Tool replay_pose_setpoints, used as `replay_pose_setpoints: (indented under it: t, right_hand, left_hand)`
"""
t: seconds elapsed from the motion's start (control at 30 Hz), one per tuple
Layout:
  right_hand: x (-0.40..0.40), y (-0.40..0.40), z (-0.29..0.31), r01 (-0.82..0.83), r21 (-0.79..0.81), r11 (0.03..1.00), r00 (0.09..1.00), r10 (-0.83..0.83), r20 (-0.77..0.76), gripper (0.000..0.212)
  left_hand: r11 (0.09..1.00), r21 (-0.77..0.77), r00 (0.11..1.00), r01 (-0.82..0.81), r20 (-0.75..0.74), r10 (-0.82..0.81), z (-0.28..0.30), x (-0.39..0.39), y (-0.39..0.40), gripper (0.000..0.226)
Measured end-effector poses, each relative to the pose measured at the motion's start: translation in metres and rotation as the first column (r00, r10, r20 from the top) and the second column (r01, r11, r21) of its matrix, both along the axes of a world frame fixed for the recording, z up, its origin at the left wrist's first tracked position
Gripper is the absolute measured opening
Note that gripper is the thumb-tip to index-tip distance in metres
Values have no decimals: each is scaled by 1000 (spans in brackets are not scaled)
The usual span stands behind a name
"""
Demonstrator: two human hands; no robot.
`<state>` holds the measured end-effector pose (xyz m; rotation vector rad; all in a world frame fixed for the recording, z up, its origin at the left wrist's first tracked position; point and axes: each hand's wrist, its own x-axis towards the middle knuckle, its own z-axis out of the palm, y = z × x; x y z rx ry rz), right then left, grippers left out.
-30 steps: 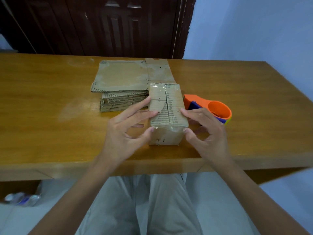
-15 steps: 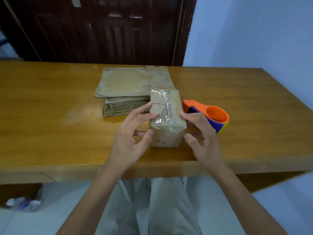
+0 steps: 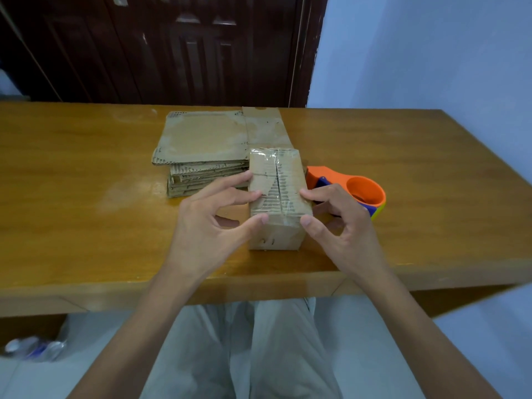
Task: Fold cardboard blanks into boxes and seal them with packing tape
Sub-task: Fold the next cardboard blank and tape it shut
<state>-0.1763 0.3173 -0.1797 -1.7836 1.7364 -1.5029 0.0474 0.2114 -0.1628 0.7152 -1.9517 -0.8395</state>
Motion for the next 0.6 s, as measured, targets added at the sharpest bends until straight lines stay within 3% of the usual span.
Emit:
replay_pose_setpoints:
  t: [0.17,0.43,0.6]
  right_hand:
    - [-9,-3,2,-35,-25,999,994,32,-108,40]
    - [-24,-12,-1,-70,-64,995,947,46,-317,35]
    - [0,-12,-3,95,-37,995,972,-101,-213,58]
  left_hand:
    - [1000,-29,999,-12,31,13,2,4,-5,48]
    - [994,-103,999,-41,19,43,-12,-4,-3,41]
    - [988,-66,990,-139,-33,137,-10,-13,4,53]
